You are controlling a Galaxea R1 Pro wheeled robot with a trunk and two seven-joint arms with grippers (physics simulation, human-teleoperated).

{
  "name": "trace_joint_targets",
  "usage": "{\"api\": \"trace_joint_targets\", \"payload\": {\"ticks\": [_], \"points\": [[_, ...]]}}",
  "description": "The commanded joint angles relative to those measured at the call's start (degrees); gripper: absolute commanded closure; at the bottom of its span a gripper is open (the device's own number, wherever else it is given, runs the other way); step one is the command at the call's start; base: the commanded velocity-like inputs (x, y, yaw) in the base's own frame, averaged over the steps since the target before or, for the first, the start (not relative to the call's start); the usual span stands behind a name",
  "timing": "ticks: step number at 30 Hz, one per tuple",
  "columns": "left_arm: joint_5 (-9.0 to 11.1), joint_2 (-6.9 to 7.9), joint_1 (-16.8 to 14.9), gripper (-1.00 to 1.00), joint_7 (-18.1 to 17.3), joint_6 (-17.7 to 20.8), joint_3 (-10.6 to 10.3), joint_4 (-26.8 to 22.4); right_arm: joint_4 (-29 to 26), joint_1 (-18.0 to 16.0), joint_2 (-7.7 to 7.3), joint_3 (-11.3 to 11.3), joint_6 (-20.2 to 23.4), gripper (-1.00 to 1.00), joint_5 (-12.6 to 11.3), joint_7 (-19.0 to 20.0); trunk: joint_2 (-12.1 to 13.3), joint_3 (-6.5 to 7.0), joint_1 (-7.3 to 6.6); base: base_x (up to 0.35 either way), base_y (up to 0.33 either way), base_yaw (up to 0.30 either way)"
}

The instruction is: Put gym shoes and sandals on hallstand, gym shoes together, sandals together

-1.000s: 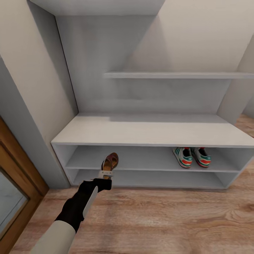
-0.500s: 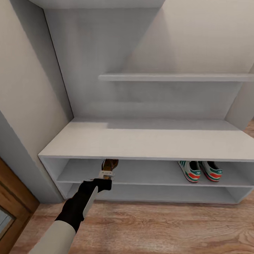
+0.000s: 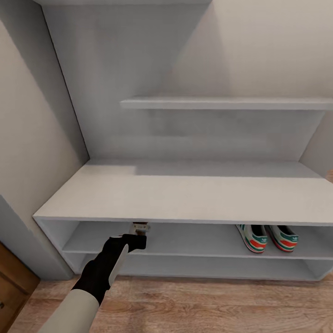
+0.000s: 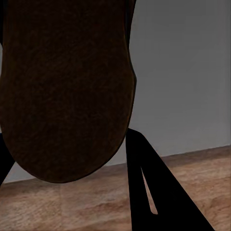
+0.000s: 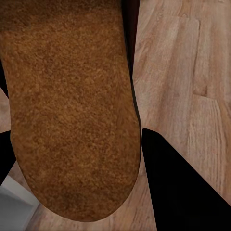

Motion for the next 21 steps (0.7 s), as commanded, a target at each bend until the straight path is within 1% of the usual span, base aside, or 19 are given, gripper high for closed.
{"api": "trace_joint_targets", "payload": {"ticks": [1, 7, 14, 21], "points": [[0.22, 0.01, -0.05, 1.0, 0.01, 0.34, -0.01, -0.07, -0.09, -0.1, 0.02, -0.16, 0.32, 1.0, 0.44, 0.19, -0.02, -0.05, -0.01, 0.009, -0.001, 0.0], [0.22, 0.01, -0.06, 1.0, 0.01, 0.33, -0.01, -0.07, -0.07, -0.1, -0.02, -0.16, 0.32, 1.0, 0.44, 0.19, -0.02, -0.05, -0.01, 0.011, 0.0, 0.0], [0.22, 0.01, -0.04, 1.0, 0.01, 0.33, -0.01, -0.07, -0.07, -0.1, 0.03, -0.16, 0.32, 1.0, 0.44, 0.16, -0.02, -0.05, -0.01, 0.179, 0.0, 0.0], [0.22, 0.01, -0.04, 1.0, 0.0, 0.33, -0.01, -0.07, -0.07, -0.1, 0.02, -0.16, 0.32, 1.0, 0.44, 0.16, -0.02, -0.05, -0.01, 0.029, 0.0, 0.0]]}}
